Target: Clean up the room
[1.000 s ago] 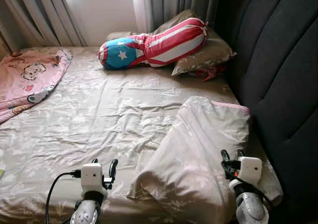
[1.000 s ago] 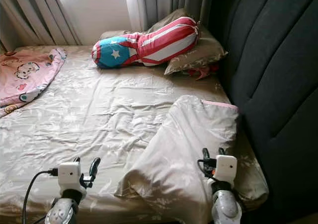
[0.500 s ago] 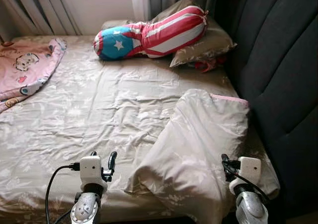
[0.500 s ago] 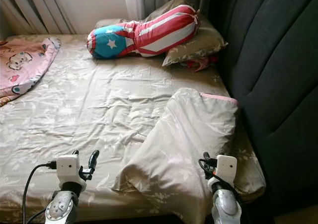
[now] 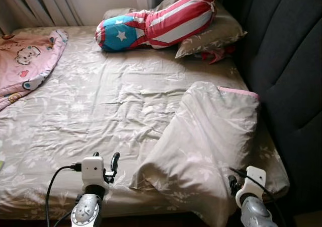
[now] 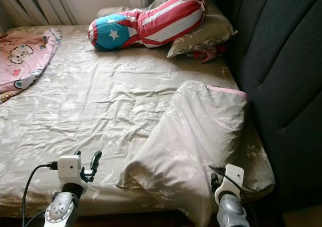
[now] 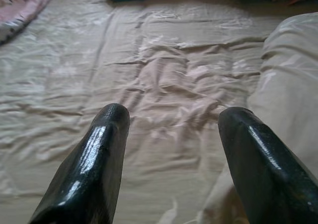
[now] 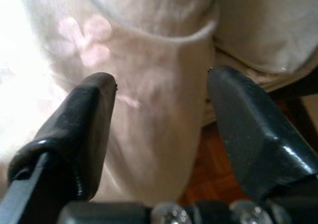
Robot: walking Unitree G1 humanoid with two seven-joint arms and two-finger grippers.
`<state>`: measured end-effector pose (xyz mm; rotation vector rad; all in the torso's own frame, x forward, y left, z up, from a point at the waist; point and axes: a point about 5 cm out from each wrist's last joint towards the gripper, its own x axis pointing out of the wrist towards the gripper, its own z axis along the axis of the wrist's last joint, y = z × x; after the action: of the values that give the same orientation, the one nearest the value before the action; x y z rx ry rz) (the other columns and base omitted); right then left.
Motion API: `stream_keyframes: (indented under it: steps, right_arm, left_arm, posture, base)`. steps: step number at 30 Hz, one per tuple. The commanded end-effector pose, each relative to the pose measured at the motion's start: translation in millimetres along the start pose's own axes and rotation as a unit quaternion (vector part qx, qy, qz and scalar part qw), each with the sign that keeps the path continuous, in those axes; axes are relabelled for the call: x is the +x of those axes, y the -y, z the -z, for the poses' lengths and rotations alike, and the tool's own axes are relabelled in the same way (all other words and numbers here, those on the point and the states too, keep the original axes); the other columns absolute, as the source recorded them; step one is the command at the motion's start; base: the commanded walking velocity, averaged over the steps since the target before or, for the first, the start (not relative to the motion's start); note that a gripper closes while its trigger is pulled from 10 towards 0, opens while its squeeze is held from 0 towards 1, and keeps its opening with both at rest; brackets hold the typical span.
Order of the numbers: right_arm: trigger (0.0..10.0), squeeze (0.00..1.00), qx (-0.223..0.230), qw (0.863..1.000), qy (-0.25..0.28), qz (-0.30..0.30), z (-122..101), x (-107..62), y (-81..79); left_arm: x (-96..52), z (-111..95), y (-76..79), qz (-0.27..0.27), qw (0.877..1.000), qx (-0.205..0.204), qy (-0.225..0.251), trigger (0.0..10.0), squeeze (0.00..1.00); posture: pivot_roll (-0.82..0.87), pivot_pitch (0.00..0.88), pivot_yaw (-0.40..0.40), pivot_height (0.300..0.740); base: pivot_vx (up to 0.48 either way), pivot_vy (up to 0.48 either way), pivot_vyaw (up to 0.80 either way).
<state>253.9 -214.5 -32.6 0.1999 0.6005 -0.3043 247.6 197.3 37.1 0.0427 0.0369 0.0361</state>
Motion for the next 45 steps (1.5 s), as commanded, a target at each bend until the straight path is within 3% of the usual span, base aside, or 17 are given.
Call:
stream_keyframes:
  steps: [1, 8, 19, 20, 21, 22, 34, 35, 36, 37, 42, 45]
  right_arm:
    - [10.0, 1.00, 0.022, 1.000, -0.021, 0.000, 5.0, 0.0, -2.6]
    - [10.0, 1.00, 0.041, 0.999, -0.026, 0.007, 1.9, 1.8, -5.2]
    - [10.0, 1.00, 0.052, 0.997, -0.047, 0.030, 14.3, -1.9, 2.8]
    - [10.0, 0.62, 0.062, 0.996, -0.055, 0.023, 17.6, -2.6, 1.5]
    - [10.0, 0.62, 0.064, 0.996, -0.056, 0.021, 18.4, -2.9, 1.1]
    - [10.0, 0.00, 0.061, 0.996, -0.058, 0.021, 19.2, -3.1, 1.1]
    - [10.0, 0.00, 0.031, 0.994, -0.102, 0.027, 39.0, -9.4, 1.5]
    - [4.0, 0.00, 0.027, 0.994, -0.102, 0.016, 39.6, -9.6, -0.2]
    - [4.0, 0.00, 0.027, 0.994, -0.101, 0.012, 39.5, -9.5, -1.0]
    - [0.0, 0.00, 0.027, 0.995, -0.100, 0.009, 39.4, -9.5, -1.5]
    - [0.0, 0.00, -0.010, 0.994, -0.112, 0.006, 45.1, -11.6, -1.8]
    - [0.0, 0.00, -0.004, 0.993, -0.115, 0.007, 48.6, -13.1, -1.8]
  left_arm:
    - [-4.7, 1.1, -5.6, -0.002, 1.000, 0.002, -0.011, 10.0, 0.00]
    - [-9.6, -7.7, -8.8, 0.006, 1.000, 0.012, -0.008, 10.0, 0.00]
    - [-22.3, -17.1, -19.6, 0.020, 0.999, 0.036, -0.018, 10.0, 0.00]
    - [-23.1, -19.0, -20.4, 0.022, 0.999, 0.038, -0.019, 10.0, 0.00]
    - [-23.6, -19.7, -20.8, 0.023, 0.999, 0.039, -0.019, 10.0, 0.00]
    - [-24.1, -20.4, -21.2, 0.025, 0.999, 0.041, -0.021, 10.0, 0.00]
    - [-32.2, -21.6, -22.7, 0.038, 0.997, 0.053, -0.037, 10.0, 0.00]
    - [-33.0, -22.9, -23.6, 0.038, 0.997, 0.055, -0.039, 10.0, 0.00]
    - [-33.4, -23.4, -24.1, 0.039, 0.997, 0.055, -0.040, 10.0, 0.00]
    - [-33.6, -23.7, -24.7, 0.038, 0.997, 0.056, -0.040, 10.0, 0.00]
    - [-33.2, -24.6, -25.8, 0.038, 0.997, 0.057, -0.042, 10.0, 0.00]
    - [-32.3, -24.4, -23.8, 0.040, 0.997, 0.056, -0.042, 10.0, 0.00]
  posture:
    - [-0.01, 0.196, 0.047, 0.740]
    - [0.02, 0.215, 0.083, 0.740]
    - [0.07, 0.249, 0.143, 0.740]
    - [0.08, 0.253, 0.150, 0.740]
    - [0.08, 0.253, 0.152, 0.740]
    - [0.08, 0.254, 0.153, 0.740]
    - [0.10, 0.269, 0.176, 0.740]
    - [0.09, 0.269, 0.177, 0.740]
    - [0.09, 0.269, 0.178, 0.740]
    - [0.10, 0.269, 0.178, 0.740]
    - [0.09, 0.270, 0.179, 0.740]
    - [0.09, 0.271, 0.179, 0.740]
  base:
    - [0.000, 0.000, 0.00]
    - [0.000, 0.000, 0.00]
    - [0.000, 0.000, 0.00]
    - [0.000, 0.000, 0.00]
    - [0.000, 0.000, 0.00]
    - [0.000, 0.000, 0.00]
    - [0.000, 0.000, 0.00]
    - [0.000, 0.000, 0.00]
    - [0.000, 0.000, 0.00]
    - [0.000, 0.000, 0.00]
    - [0.000, 0.000, 0.00]
    - [0.000, 0.000, 0.00]
